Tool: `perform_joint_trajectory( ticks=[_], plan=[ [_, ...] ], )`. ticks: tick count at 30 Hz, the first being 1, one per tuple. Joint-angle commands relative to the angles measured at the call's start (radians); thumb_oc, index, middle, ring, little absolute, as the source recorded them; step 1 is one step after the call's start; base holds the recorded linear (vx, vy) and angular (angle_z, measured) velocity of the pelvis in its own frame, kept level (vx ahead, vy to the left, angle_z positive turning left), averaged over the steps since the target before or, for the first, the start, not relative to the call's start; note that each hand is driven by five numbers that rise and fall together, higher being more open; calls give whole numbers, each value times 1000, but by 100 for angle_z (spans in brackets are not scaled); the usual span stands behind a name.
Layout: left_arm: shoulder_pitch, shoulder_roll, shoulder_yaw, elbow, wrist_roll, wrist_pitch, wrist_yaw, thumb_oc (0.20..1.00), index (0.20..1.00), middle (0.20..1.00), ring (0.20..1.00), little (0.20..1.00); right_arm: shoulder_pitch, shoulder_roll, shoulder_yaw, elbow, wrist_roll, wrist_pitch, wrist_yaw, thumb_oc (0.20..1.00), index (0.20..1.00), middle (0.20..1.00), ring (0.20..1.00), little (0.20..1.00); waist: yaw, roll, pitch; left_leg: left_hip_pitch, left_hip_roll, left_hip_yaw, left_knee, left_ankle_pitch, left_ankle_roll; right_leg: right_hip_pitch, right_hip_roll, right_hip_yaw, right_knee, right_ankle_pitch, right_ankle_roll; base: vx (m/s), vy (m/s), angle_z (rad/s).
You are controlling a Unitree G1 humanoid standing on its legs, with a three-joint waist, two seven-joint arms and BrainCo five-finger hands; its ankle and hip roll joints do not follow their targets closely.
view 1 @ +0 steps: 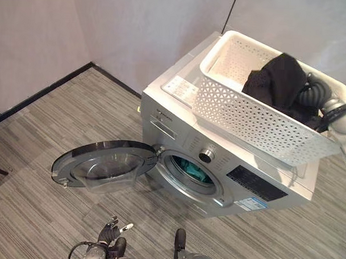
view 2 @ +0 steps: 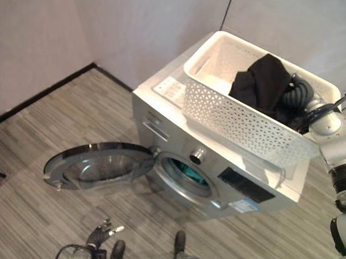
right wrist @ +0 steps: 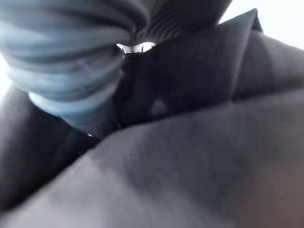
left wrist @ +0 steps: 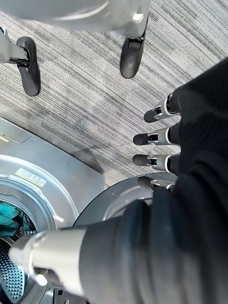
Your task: Grab the laundry basket,head to the washer,open it,put in the laundry and shut it.
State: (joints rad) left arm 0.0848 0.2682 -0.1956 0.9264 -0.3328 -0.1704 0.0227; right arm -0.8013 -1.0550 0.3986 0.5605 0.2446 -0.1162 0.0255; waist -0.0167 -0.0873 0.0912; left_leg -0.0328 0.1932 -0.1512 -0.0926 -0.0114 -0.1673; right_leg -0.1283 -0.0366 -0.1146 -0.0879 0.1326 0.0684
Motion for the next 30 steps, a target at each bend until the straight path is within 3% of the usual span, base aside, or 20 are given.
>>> perform_joint_trajectory(
  ticks=[1,10,13,15,16,18,19,23,25,30],
  plan=[
    [-28,17,-16,70,48,-17,16,1000,1000,1000,1000,1000,-64,43,-105,-2,54,-52,-84,200,200,200,200,200,17,-41,-46,108,-71,110,34,-96,117,-17,-63,66,64,-67,90,-5,108,-7],
    [-50,-15,-20,74,61,-10,41,1000,1000,1000,1000,1000,32,97,-300,-146,49,-62,-219,200,200,200,200,200,-7,-27,-57,134,-126,106,50,-134,156,-4,-118,79,76,-32,114,-32,127,-5],
    [-75,-38,-28,64,29,3,51,1000,1000,1000,1000,1000,123,176,-446,-306,160,-133,-284,200,200,200,200,200,-20,-29,-53,119,-161,113,104,-167,174,2,-147,85,74,-15,127,-43,184,-2],
    [-86,-43,-37,64,32,5,53,1000,1000,1000,1000,1000,156,195,-479,-360,183,-149,-287,200,200,200,200,200,-24,-32,-50,113,-171,115,125,-179,181,0,-155,90,76,-8,132,-64,162,-5],
    [-109,-54,-56,51,36,7,59,1000,1000,1000,1000,1000,215,238,-526,-488,216,-177,-299,200,200,200,200,200,-39,-37,-39,105,-190,128,150,-196,194,-10,-172,108,81,22,145,-117,220,-10],
    [-119,-55,-60,44,33,8,62,1000,1000,1000,1000,1000,244,261,-542,-550,220,-175,-301,200,200,200,200,200,-42,-44,-33,103,-201,141,153,-200,202,-21,-179,125,83,47,154,-129,186,-18],
    [-139,-66,-68,29,33,7,70,1000,1000,1000,1000,1000,264,293,-554,-662,206,-193,-302,200,200,200,200,200,-67,-43,-19,105,-214,169,148,-206,217,-49,-191,150,80,96,172,-115,142,-34],
    [-168,-75,-99,37,63,6,80,1000,1000,1000,1000,1000,275,358,-547,-760,202,-220,-319,200,200,200,200,200,-82,-41,5,115,-228,224,143,-205,233,-90,-202,173,78,160,184,-136,154,-60],
    [-201,-86,-115,58,115,11,95,1000,1000,1000,1000,1000,302,421,-548,-873,184,-241,-316,200,200,200,200,200,-92,-8,25,118,-213,271,143,-204,243,-95,-200,97,114,82,158,-192,142,-86],
    [-197,-87,-111,41,124,15,100,1000,1000,1000,1000,1000,336,504,-540,-972,175,-260,-308,200,200,200,200,200,-86,23,22,98,-191,319,124,-172,250,-69,-221,29,195,17,136,-137,18,-55]
  ],
)
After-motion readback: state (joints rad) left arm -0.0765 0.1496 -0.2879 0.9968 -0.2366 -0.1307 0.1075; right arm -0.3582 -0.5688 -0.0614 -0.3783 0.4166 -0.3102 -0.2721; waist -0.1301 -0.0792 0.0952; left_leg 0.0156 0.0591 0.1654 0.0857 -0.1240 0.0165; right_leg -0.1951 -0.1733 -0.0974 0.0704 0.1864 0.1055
